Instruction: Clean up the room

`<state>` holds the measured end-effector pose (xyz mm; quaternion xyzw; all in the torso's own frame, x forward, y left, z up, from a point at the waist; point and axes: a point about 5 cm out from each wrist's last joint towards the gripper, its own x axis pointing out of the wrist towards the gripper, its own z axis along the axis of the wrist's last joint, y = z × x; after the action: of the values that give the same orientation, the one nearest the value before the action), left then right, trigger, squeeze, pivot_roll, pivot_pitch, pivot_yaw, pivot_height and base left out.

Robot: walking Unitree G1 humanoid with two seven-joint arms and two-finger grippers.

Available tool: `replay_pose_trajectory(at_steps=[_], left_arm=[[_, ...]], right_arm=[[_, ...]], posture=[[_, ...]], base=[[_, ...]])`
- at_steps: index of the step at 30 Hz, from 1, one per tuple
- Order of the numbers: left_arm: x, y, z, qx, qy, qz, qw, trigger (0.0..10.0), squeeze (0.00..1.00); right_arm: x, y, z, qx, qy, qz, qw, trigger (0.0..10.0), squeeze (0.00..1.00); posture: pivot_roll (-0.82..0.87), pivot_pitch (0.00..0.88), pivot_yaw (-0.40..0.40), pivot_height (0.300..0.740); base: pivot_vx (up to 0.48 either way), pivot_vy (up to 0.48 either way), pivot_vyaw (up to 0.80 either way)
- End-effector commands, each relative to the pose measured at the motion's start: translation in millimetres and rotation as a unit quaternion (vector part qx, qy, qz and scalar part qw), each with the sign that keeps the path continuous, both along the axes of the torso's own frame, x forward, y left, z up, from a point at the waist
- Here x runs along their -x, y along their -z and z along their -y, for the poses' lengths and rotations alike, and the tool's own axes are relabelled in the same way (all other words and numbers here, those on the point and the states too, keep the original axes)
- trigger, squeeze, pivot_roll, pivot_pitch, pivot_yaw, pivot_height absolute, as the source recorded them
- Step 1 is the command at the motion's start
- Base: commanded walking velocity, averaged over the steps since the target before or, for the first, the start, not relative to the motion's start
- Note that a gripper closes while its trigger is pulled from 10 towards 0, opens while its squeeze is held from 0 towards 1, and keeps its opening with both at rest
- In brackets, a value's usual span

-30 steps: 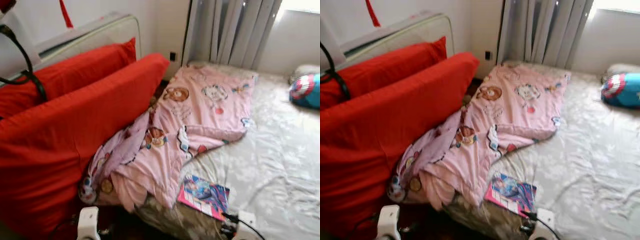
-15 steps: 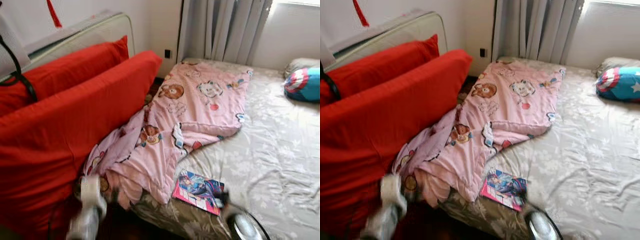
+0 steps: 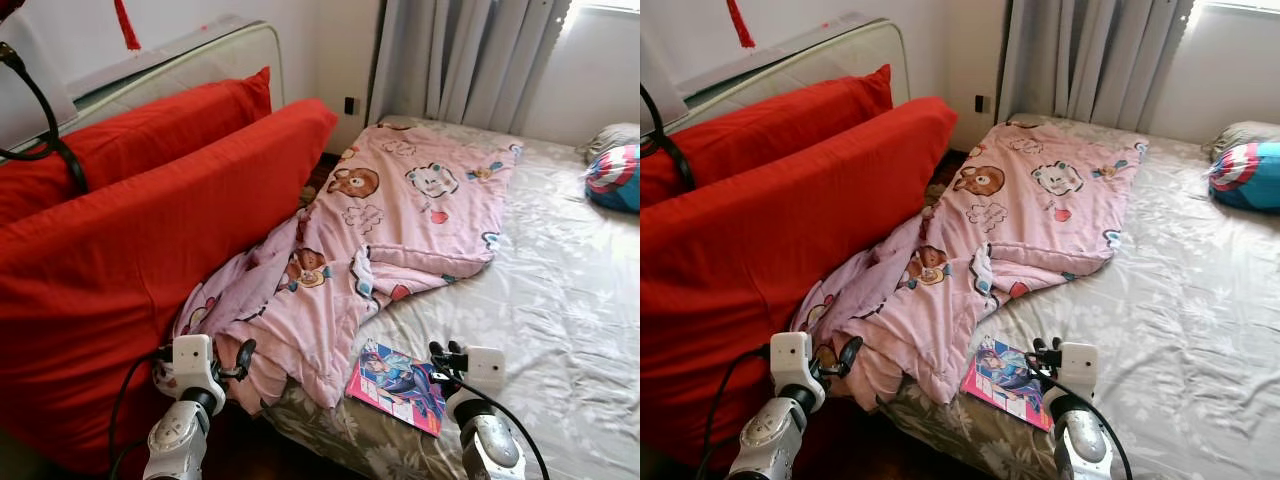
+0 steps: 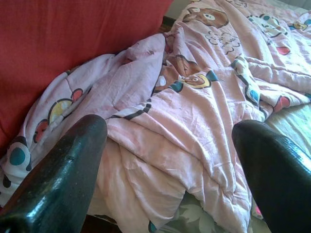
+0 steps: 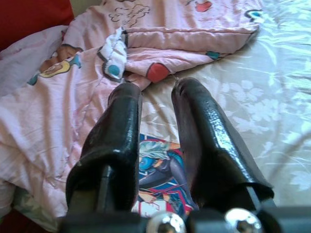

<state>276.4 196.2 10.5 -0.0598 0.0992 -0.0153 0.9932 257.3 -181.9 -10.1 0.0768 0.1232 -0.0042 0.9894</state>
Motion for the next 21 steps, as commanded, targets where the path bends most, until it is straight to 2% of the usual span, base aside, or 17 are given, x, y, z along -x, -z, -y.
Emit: replay_pose_trajectory(at_steps=[1,6,7,13,15,21], left_arm=[[0.9,1,-0.1,0.000,-0.007,0.000,1.000,10.0,0.00],[-4.4,-5,0.0,-0.004,-0.006,0.010,1.000,10.0,0.00],[-5.5,-7,-0.5,-0.005,-0.005,0.013,1.000,10.0,0.00],[-7.6,-10,-1.7,-0.007,-0.005,0.018,1.000,10.0,0.00],[-8.0,-10,-1.5,-0.008,-0.003,0.018,1.000,10.0,0.00],[-8.6,-11,-1.1,-0.005,-0.005,0.020,1.000,10.0,0.00]], right_arm=[[-0.2,-1,1.2,-0.005,0.002,0.005,1.000,10.0,1.00],[-2.3,-3,0.3,0.003,0.000,0.008,1.000,10.0,1.00],[-2.7,-3,0.1,0.002,0.000,0.009,1.000,10.0,0.00],[-2.7,-2,2.9,0.016,0.001,0.000,1.000,10.0,0.00],[-2.0,0,1.4,0.037,-0.012,-0.015,0.999,10.0,0.00],[0.0,2,1.9,0.028,-0.001,-0.016,0.999,10.0,0.00]], posture=[[-0.10,0.000,-0.018,0.740],[-0.11,0.000,-0.016,0.740],[-0.11,0.000,-0.015,0.740],[-0.11,0.000,-0.013,0.740],[-0.11,0.000,-0.012,0.727],[-0.11,0.000,-0.011,0.684]], base=[[0.000,0.000,0.00],[0.000,0.000,0.00],[0.000,0.000,0.00],[0.000,0.000,0.00],[0.000,0.000,0.00],[0.000,0.000,0.00]])
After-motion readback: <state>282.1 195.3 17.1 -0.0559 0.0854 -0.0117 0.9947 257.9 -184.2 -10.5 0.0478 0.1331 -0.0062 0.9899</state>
